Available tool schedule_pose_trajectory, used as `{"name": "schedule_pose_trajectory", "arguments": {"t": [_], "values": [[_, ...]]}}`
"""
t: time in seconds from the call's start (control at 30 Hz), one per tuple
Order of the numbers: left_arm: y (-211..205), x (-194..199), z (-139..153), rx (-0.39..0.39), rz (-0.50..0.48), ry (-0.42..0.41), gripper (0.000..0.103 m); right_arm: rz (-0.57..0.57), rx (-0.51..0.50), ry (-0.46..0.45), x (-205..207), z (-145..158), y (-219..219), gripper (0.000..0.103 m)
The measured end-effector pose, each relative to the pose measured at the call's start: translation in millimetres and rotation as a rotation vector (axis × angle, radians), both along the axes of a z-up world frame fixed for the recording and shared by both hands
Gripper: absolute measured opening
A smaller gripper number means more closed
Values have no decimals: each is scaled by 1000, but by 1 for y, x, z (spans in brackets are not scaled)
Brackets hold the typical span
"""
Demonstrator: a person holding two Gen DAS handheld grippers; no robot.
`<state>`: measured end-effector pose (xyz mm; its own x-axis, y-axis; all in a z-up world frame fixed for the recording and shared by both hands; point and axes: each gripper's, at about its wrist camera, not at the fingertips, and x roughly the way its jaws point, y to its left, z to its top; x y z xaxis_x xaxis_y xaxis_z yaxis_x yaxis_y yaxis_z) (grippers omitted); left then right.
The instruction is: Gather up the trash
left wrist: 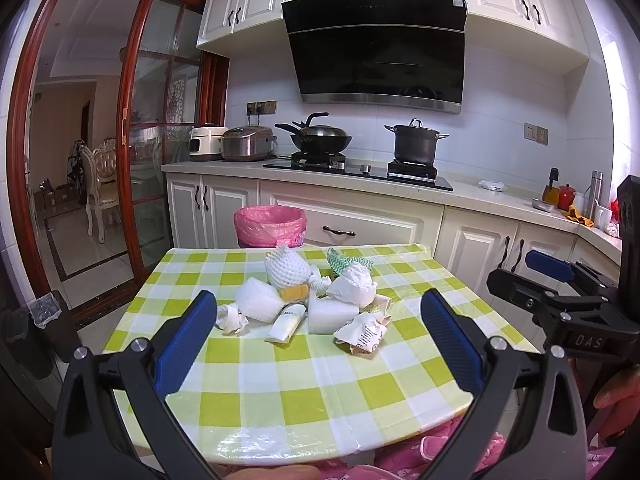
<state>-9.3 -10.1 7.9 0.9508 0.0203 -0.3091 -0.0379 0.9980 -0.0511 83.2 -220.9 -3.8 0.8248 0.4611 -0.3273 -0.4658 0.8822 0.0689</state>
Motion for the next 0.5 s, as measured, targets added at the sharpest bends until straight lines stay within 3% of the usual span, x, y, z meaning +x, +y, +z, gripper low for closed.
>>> {"name": "schedule_pose_trajectory", "arguments": {"t": [0.5], "values": [[-1,0,1,2,1,-1,99,-2,4,3,0,-6,2,96]]}}
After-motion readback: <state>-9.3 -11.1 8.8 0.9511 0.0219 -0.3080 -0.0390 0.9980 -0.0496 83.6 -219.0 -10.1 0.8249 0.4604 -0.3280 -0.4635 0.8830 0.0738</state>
